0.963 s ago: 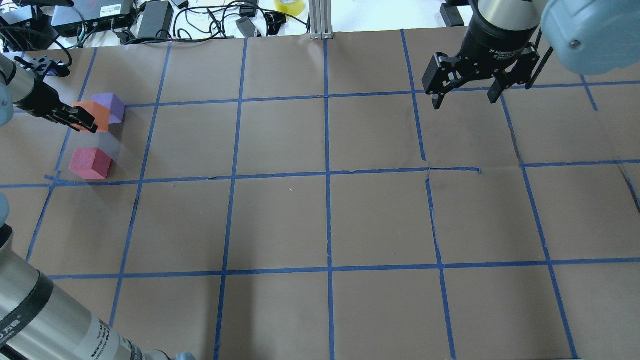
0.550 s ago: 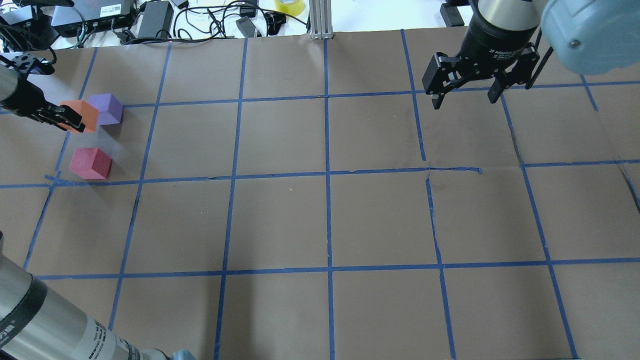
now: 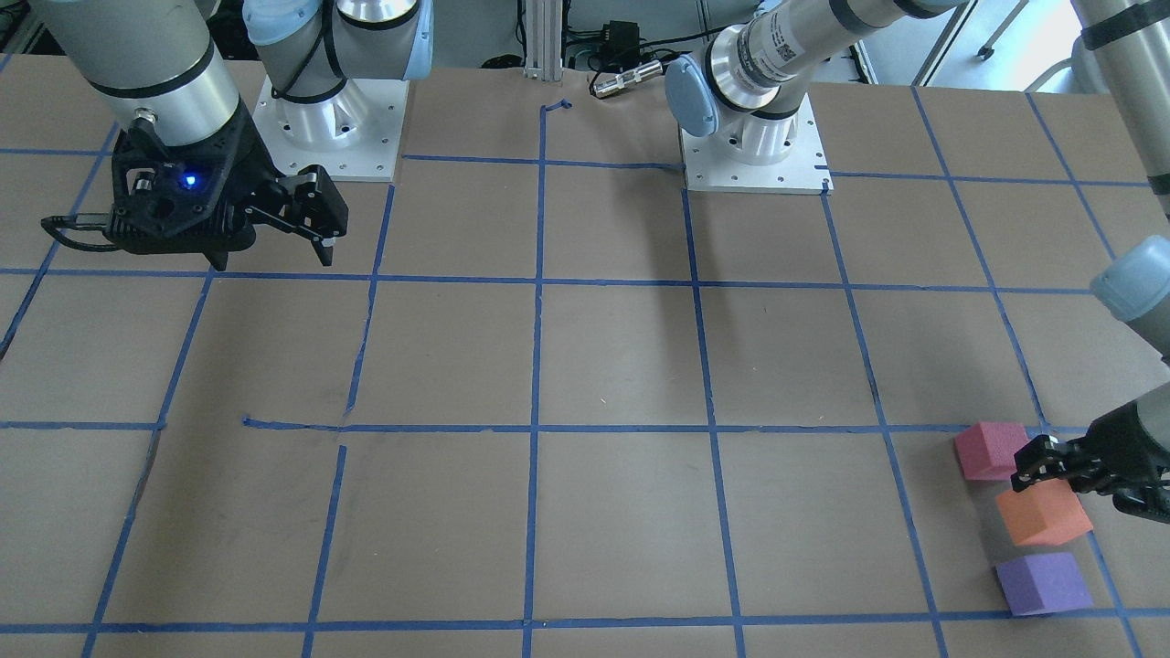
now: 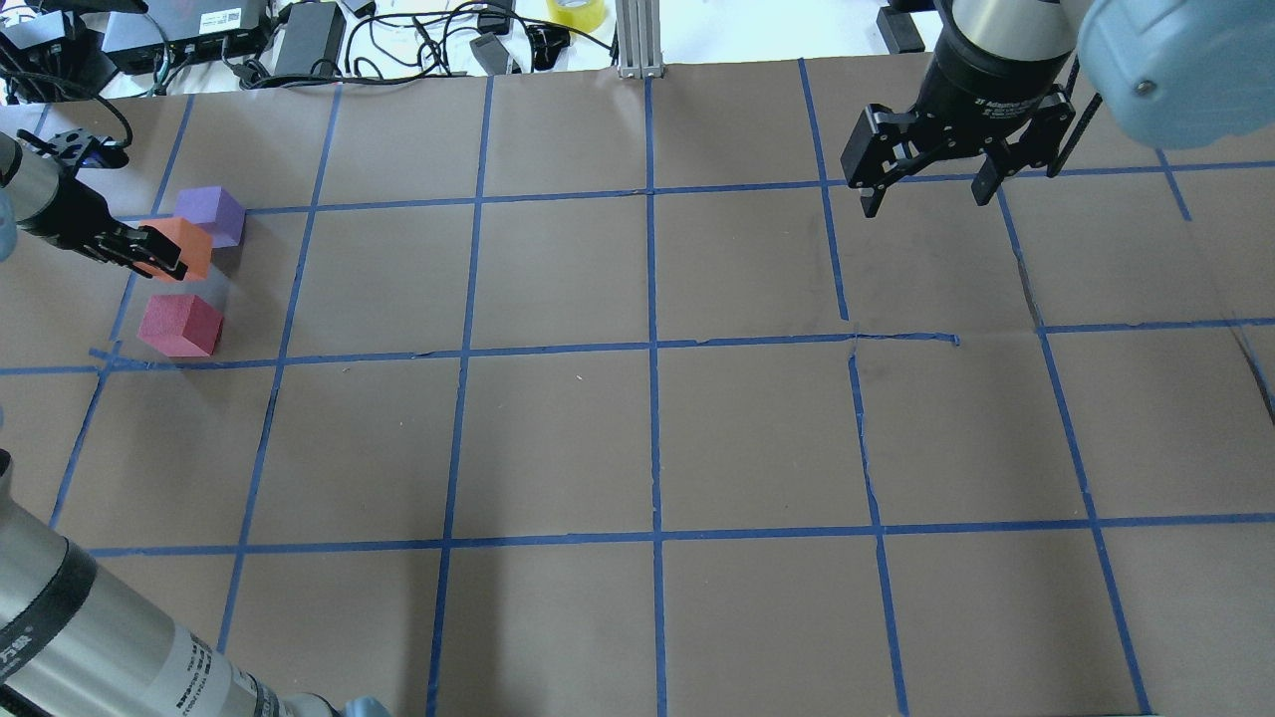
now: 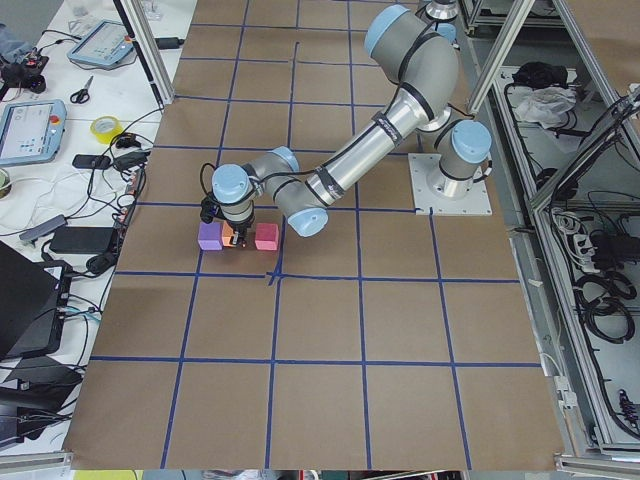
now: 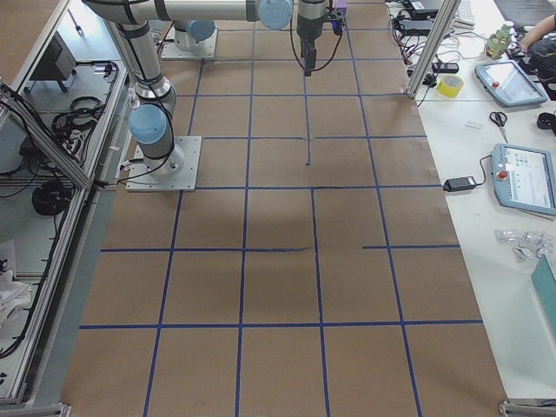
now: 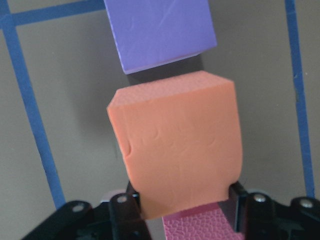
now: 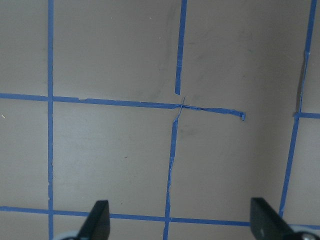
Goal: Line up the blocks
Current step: 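Lower the orange cube between the purple and pink cubes, then nudge the orange cube into line and open the left gripper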
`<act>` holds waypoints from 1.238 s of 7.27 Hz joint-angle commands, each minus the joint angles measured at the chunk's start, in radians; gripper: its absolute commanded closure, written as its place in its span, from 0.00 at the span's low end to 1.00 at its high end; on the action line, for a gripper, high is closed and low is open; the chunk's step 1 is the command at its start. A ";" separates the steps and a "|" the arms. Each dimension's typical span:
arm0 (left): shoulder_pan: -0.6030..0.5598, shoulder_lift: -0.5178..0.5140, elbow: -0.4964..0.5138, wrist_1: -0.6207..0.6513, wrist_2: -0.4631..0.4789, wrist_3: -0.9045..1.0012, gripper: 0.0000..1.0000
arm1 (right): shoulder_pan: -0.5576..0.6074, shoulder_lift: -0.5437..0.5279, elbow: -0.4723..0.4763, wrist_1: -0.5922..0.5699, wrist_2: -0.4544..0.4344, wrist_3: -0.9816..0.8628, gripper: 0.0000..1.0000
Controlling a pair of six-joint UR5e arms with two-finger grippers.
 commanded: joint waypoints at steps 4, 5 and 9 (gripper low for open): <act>-0.003 -0.010 -0.029 0.010 0.012 -0.014 1.00 | 0.000 0.000 -0.001 0.000 0.001 0.003 0.00; -0.003 -0.013 -0.031 0.008 0.012 -0.019 1.00 | 0.000 0.000 -0.001 0.000 0.001 0.002 0.00; -0.001 -0.026 -0.031 0.058 0.011 -0.007 0.11 | 0.000 0.000 -0.001 0.000 0.001 0.001 0.00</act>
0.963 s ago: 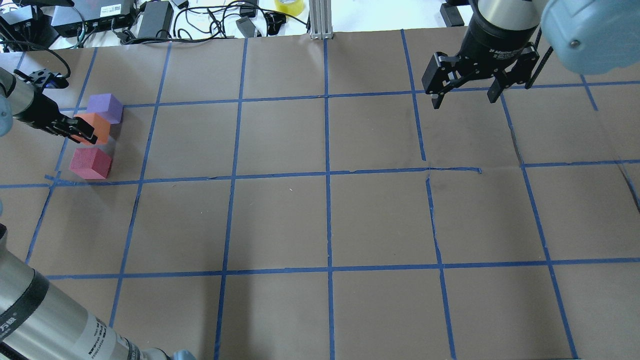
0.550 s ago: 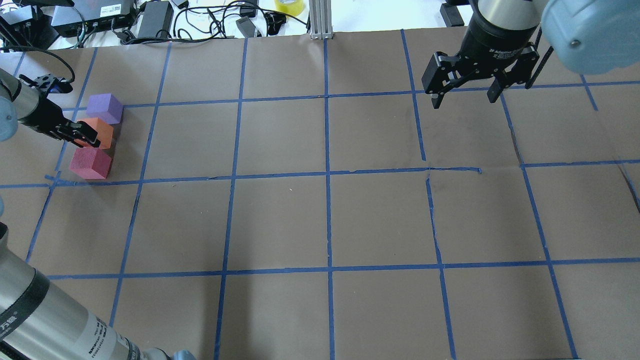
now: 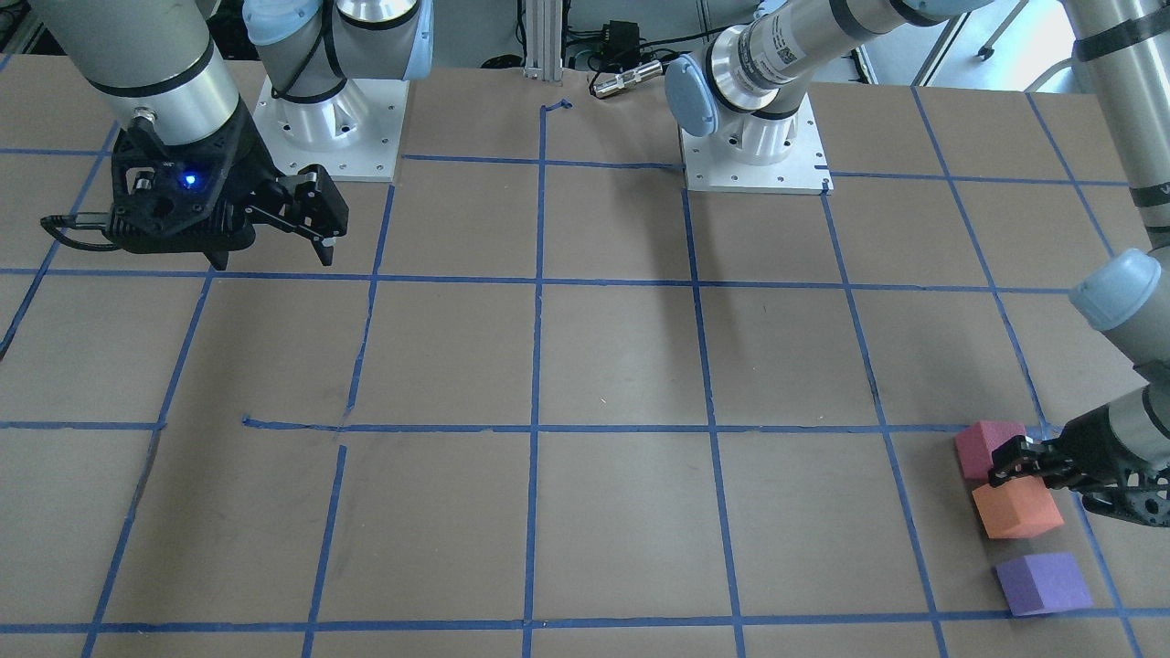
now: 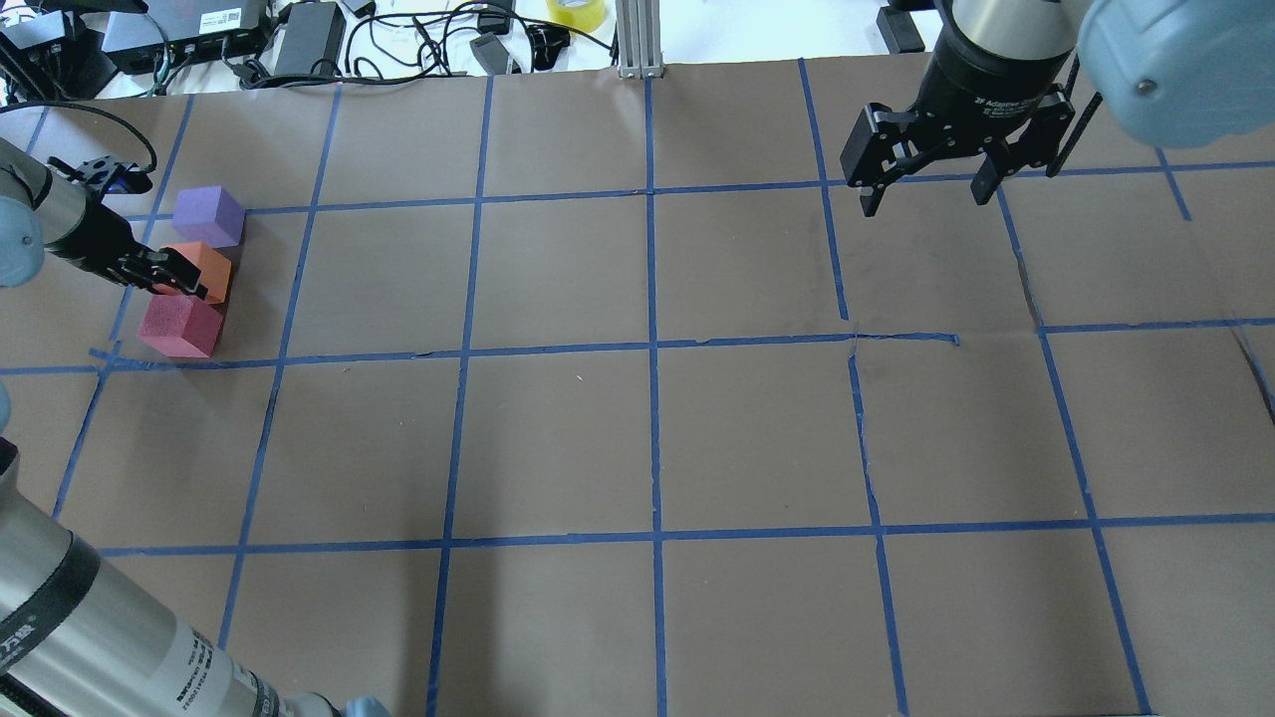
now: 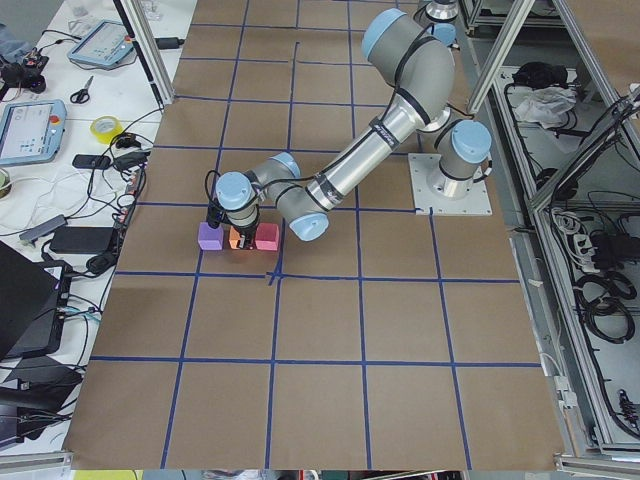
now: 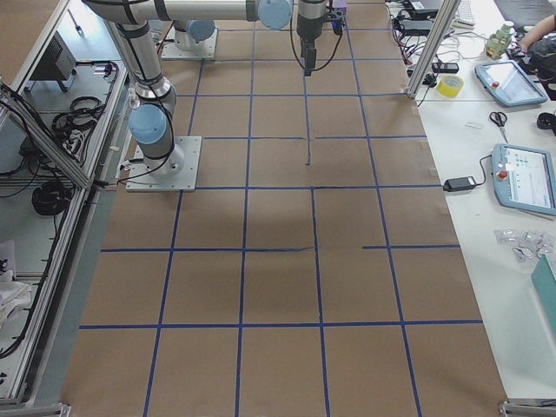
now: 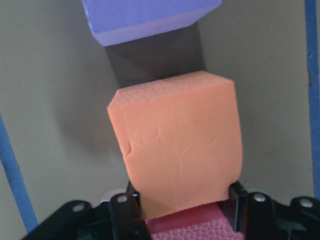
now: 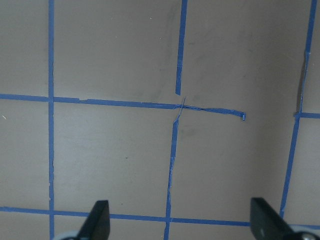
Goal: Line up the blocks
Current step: 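Nudge the orange cube into line and open the left gripper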
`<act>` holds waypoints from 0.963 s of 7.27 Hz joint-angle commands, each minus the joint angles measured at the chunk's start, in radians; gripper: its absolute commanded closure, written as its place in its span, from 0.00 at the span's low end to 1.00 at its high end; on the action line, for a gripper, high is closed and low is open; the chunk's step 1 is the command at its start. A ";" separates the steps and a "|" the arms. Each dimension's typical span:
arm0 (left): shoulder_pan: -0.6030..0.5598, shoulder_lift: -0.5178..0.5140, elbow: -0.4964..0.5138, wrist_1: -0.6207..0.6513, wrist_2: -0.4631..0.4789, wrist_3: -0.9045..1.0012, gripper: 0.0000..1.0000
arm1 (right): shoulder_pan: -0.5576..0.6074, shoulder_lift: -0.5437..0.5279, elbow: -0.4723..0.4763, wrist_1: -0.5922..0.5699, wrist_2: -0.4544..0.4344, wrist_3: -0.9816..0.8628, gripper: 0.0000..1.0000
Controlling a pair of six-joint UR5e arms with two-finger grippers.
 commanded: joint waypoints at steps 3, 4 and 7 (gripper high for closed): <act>-0.026 0.051 0.009 0.029 0.004 -0.007 0.00 | -0.002 0.000 0.002 0.000 -0.005 -0.002 0.00; -0.052 0.097 0.014 -0.047 0.009 -0.008 0.00 | -0.003 0.000 0.002 -0.002 0.000 -0.001 0.00; -0.128 0.291 0.012 -0.267 0.087 -0.053 0.00 | -0.002 0.000 0.000 -0.017 0.000 -0.001 0.00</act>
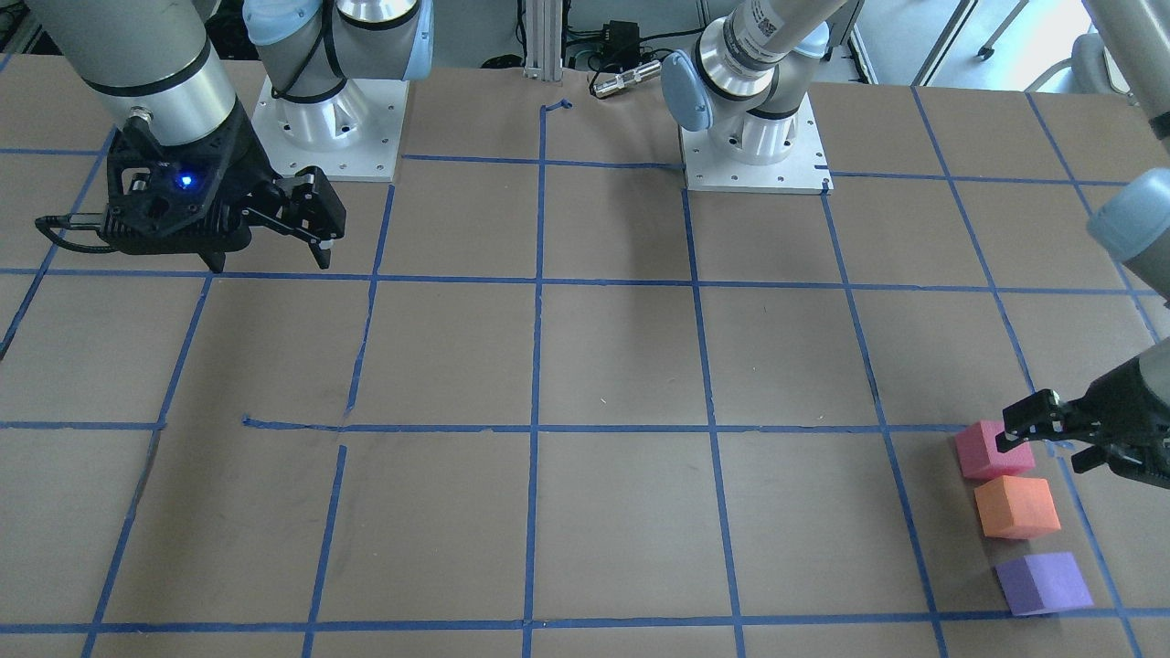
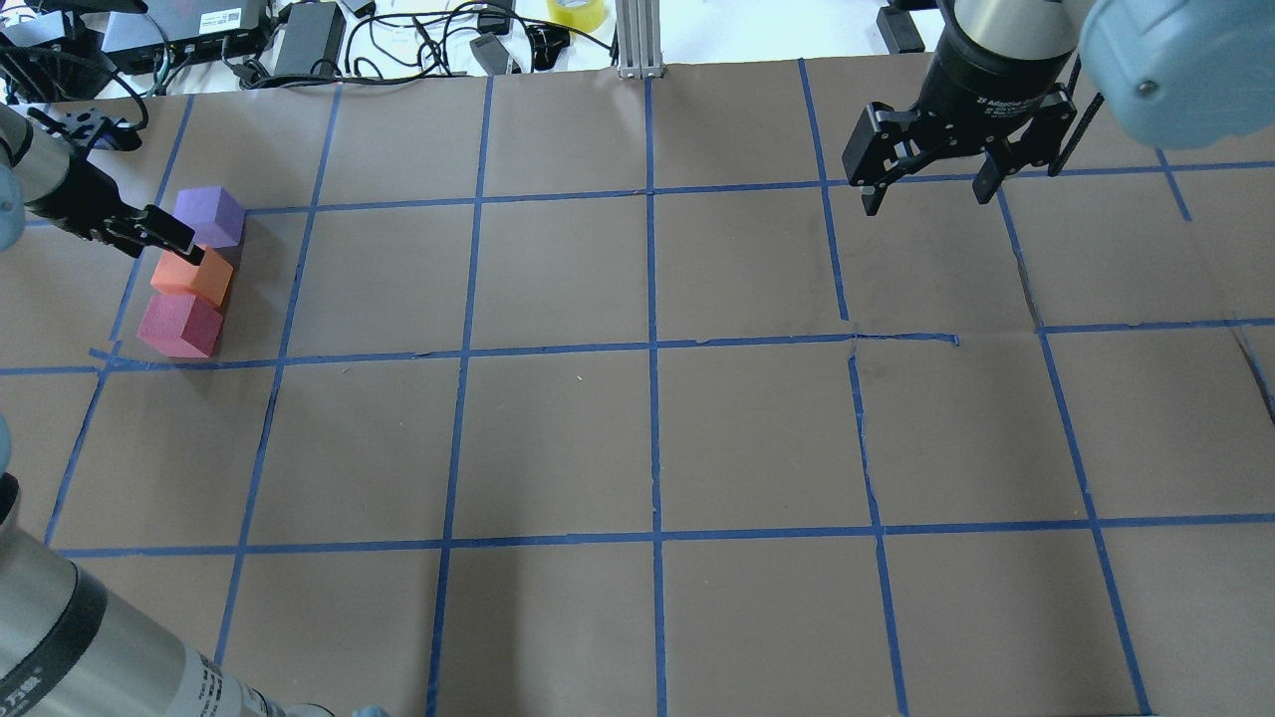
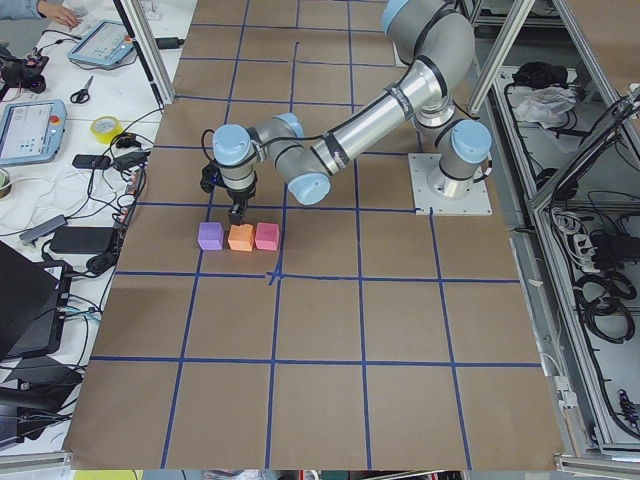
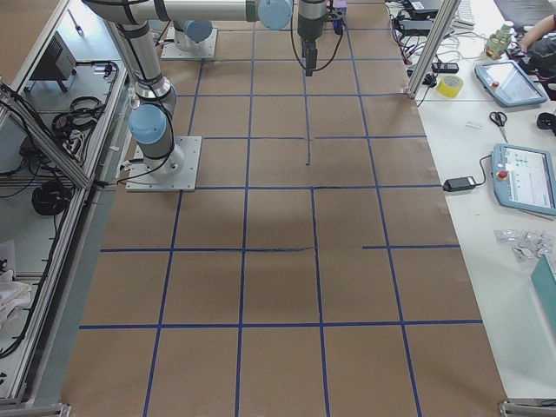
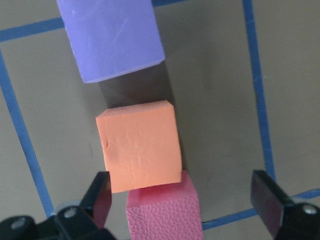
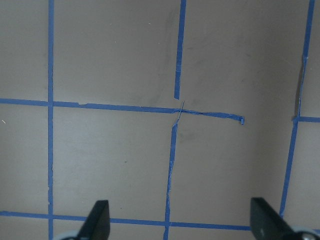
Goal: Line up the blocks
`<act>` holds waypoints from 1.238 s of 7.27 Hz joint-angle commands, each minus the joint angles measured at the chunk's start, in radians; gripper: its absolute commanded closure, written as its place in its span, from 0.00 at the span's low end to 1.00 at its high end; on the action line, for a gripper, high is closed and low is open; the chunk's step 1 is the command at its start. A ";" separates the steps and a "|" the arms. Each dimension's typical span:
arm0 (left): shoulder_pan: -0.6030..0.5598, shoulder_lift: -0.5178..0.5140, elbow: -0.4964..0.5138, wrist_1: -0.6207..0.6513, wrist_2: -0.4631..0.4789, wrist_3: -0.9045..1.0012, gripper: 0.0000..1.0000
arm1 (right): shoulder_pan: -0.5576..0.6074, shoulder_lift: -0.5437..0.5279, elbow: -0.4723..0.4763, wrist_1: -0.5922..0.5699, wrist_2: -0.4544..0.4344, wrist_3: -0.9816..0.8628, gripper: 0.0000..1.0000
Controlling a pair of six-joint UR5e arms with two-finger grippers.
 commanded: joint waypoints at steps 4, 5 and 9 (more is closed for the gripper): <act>-0.311 0.308 -0.011 -0.288 0.040 -0.390 0.00 | 0.001 0.000 0.001 0.001 -0.003 0.000 0.00; -0.429 0.319 -0.016 -0.282 0.052 -0.509 0.00 | 0.001 0.000 0.001 0.002 -0.003 0.000 0.00; -0.551 0.342 -0.033 -0.280 0.049 -0.567 0.00 | 0.001 0.000 0.001 -0.002 -0.001 0.000 0.00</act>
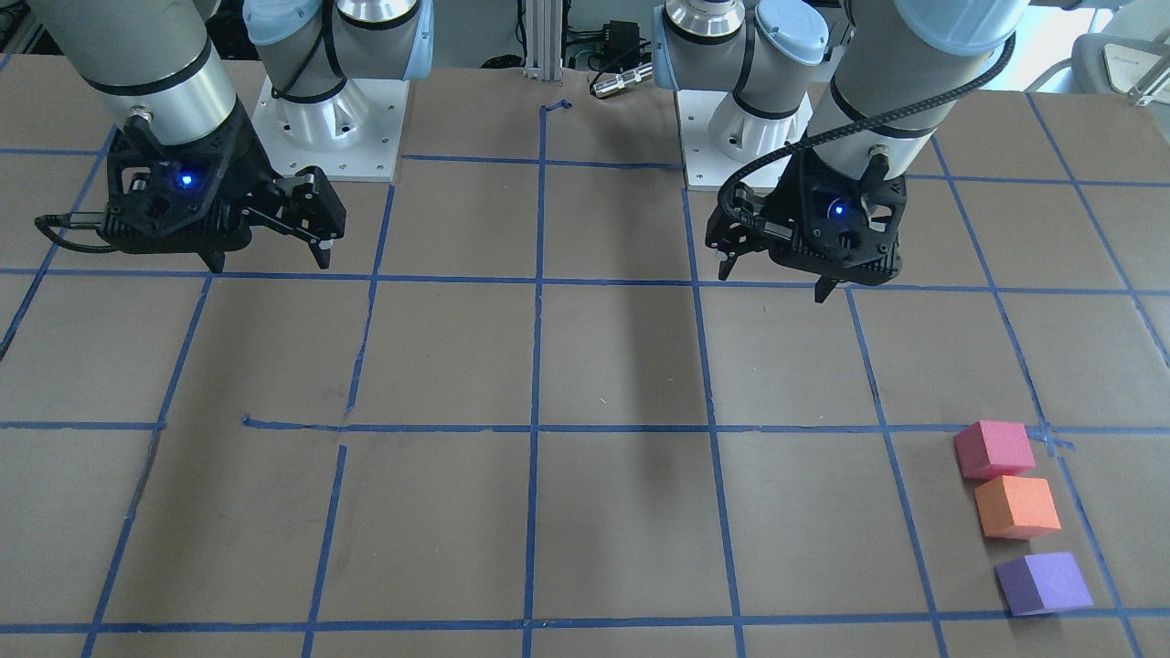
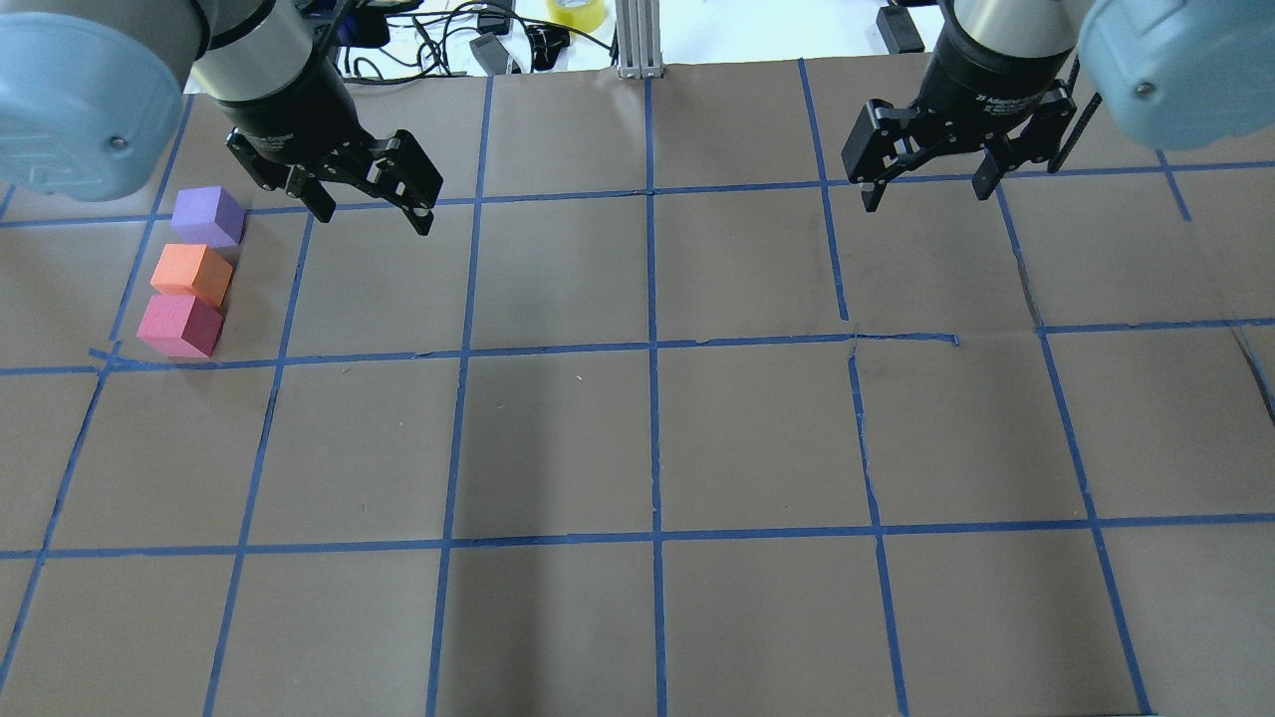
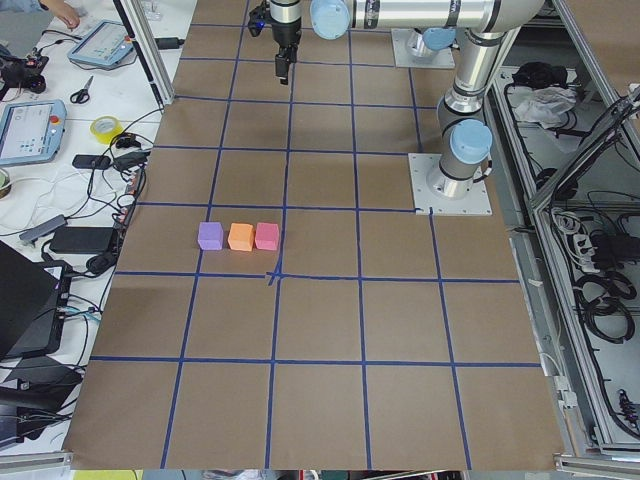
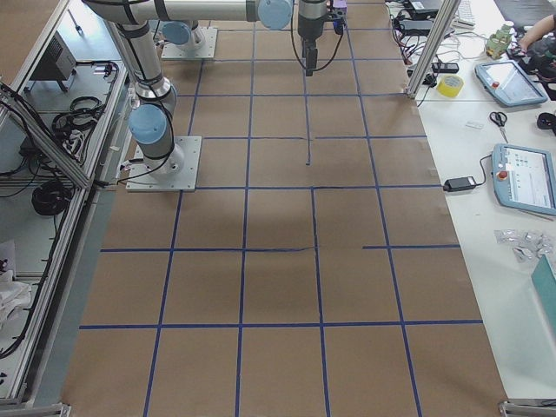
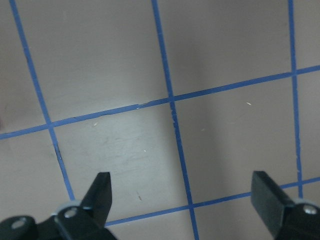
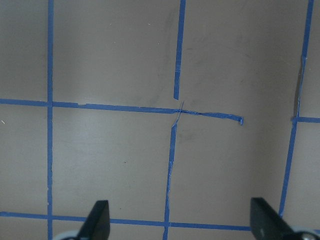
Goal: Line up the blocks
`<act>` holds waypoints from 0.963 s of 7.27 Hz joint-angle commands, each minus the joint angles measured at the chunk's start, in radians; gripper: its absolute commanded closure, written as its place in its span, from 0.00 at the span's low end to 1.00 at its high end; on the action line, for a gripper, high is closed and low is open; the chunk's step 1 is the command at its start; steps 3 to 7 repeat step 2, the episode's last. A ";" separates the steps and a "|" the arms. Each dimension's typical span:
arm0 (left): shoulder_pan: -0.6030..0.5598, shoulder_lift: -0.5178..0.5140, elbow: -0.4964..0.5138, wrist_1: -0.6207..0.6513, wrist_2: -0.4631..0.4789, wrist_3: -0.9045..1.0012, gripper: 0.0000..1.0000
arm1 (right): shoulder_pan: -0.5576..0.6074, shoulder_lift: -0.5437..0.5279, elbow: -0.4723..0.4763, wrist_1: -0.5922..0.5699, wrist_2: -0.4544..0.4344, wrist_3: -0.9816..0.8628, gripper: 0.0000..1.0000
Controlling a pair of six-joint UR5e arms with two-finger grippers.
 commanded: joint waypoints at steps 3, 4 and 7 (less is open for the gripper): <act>-0.018 0.018 -0.006 -0.005 -0.009 -0.006 0.00 | 0.000 0.000 0.000 -0.001 0.001 0.000 0.00; -0.018 0.018 -0.006 -0.005 -0.009 -0.006 0.00 | 0.000 0.000 0.000 -0.001 0.001 0.000 0.00; -0.018 0.018 -0.006 -0.005 -0.009 -0.006 0.00 | 0.000 0.000 0.000 -0.001 0.001 0.000 0.00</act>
